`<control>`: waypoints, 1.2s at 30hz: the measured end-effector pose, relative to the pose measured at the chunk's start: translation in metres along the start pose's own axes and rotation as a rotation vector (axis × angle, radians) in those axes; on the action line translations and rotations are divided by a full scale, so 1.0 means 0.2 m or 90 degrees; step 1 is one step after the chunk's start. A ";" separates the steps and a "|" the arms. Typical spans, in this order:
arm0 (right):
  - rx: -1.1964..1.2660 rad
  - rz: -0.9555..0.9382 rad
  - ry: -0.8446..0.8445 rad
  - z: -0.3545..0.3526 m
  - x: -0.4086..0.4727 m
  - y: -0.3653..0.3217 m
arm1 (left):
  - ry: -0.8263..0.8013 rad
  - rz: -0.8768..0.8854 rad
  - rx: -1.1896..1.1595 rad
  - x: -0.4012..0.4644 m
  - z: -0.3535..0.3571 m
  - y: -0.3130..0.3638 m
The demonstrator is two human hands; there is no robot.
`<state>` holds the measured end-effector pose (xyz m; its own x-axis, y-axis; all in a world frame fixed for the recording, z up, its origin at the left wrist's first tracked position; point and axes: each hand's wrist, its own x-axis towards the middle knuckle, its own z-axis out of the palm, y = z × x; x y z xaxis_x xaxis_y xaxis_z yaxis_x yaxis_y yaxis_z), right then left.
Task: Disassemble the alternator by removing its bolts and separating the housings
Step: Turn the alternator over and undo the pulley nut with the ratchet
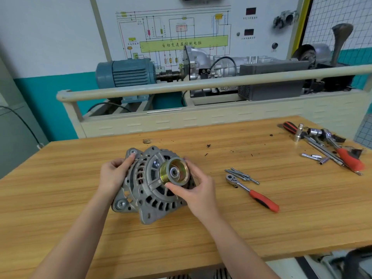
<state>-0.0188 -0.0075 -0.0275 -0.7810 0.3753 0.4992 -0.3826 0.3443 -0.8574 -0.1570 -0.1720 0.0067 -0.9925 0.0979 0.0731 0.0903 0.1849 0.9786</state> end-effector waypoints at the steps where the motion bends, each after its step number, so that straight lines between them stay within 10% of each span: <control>1: -0.003 -0.001 0.019 0.02 0.01 0.00 | -0.002 -0.010 -0.006 0.01 -0.01 0.00; 9: -0.141 -0.083 0.067 0.03 0.07 -0.10 | -0.002 -0.072 -0.022 -0.05 0.08 -0.17; 19: -0.258 -0.092 0.100 -0.03 -0.01 -0.20 | 0.044 0.145 0.340 -0.06 0.16 -0.17; 26: -0.206 -0.050 0.029 -0.03 -0.04 -0.21 | -0.034 0.034 -0.071 -0.15 0.04 -0.04; 36: -0.234 -0.010 -0.067 -0.07 -0.05 -0.20 | -0.264 0.168 0.032 -0.37 0.07 0.02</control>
<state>0.0117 -0.0136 0.0039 -0.8303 0.2832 0.4800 -0.2073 0.6426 -0.7377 -0.0817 -0.1647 0.0023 -0.8197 0.5267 0.2250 0.3487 0.1474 0.9256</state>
